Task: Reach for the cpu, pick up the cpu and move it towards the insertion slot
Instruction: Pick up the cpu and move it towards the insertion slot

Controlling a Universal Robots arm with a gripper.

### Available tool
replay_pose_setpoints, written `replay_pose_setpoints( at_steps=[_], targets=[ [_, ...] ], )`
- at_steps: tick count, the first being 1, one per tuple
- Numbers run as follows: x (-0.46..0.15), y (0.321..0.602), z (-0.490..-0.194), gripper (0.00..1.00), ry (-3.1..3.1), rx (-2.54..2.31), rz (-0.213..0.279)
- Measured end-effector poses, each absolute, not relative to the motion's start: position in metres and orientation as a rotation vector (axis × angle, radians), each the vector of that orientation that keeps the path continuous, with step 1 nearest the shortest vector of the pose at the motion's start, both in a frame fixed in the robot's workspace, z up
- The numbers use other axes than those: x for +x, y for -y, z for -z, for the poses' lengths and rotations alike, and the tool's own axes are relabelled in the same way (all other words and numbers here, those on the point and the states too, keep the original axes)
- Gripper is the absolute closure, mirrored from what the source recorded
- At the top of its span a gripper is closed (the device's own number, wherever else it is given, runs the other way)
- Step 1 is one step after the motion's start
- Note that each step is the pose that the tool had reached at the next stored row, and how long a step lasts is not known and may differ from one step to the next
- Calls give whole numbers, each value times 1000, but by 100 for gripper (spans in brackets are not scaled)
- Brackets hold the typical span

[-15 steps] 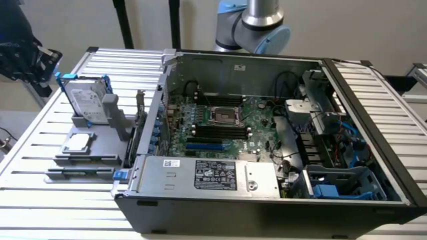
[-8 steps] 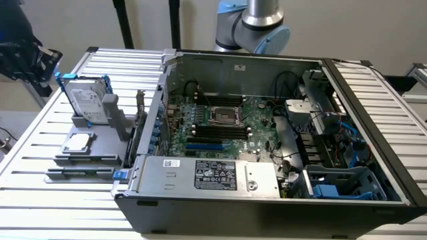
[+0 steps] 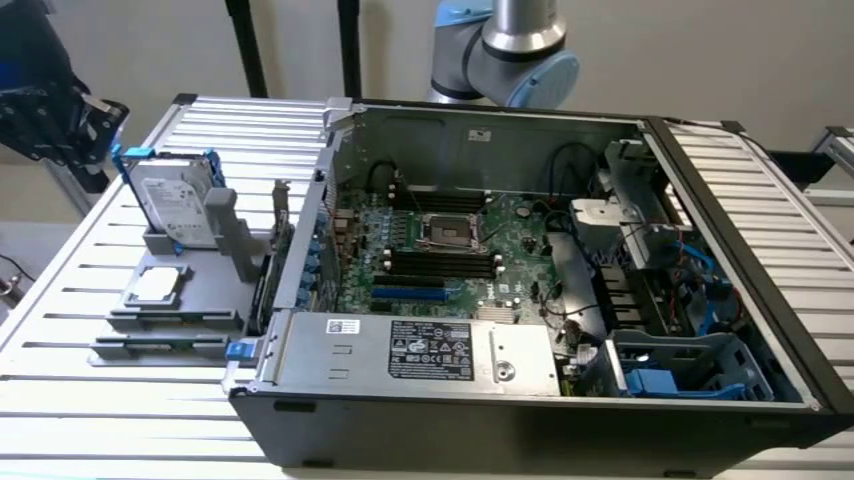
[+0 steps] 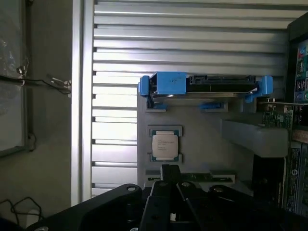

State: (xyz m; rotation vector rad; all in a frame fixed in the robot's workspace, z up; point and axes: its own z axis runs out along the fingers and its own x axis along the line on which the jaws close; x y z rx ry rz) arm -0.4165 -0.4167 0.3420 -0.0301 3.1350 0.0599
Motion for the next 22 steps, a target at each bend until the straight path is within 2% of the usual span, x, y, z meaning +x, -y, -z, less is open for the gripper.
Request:
replay_pose_setpoints(
  at_steps=[12, 14, 15, 18, 21, 22],
  targets=[
    [-417, 407, -340, 88, -3134, -36, -60],
    [-417, 407, -339, 76, -3134, -37, -60],
    [-417, 407, -339, 76, -3134, -37, -60],
    [-416, 407, -338, 58, -3134, -39, -60],
    [-416, 407, -334, 53, -3134, -39, -60],
    [-416, 407, -332, 47, -3134, -39, -60]
  ],
)
